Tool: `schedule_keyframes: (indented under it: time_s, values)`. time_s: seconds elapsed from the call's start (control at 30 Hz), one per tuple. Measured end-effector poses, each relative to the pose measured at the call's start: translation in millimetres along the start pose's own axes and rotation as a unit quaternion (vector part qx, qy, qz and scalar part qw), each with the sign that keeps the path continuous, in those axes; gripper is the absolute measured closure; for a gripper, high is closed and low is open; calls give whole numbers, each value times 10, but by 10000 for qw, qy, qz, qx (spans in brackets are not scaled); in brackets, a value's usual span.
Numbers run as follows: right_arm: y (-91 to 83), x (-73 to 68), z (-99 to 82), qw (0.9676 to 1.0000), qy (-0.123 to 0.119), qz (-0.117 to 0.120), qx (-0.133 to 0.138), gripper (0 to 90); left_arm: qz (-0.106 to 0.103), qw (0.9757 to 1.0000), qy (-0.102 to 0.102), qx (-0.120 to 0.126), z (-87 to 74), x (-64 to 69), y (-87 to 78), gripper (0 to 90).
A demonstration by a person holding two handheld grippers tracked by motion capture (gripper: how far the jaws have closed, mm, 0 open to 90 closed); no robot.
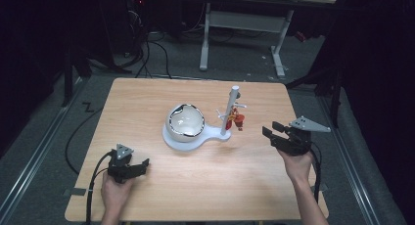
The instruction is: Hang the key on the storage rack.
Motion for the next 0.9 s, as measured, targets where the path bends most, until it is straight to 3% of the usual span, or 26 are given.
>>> schedule_keyframes:
  time_s: [0.33, 0.9]
  values:
    - [-138, -12, -77, 9999, 80, -53, 128, 506, -2, 10000, 0, -2, 0, -1, 0, 226]
    - [-228, -34, -201, 9996, 182, -64, 212, 507, -2, 10000, -1, 1, 0, 0, 0, 226]
Point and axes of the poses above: each handheld gripper's, and its own axes: y roughly forward along the jaws, z roughly out of its top, x roughly to its right, the point moved 2 cm from there along y, roughly forward along the jaws, and after that the axes turned 12 degrees about -y, right-handed, at the moved point
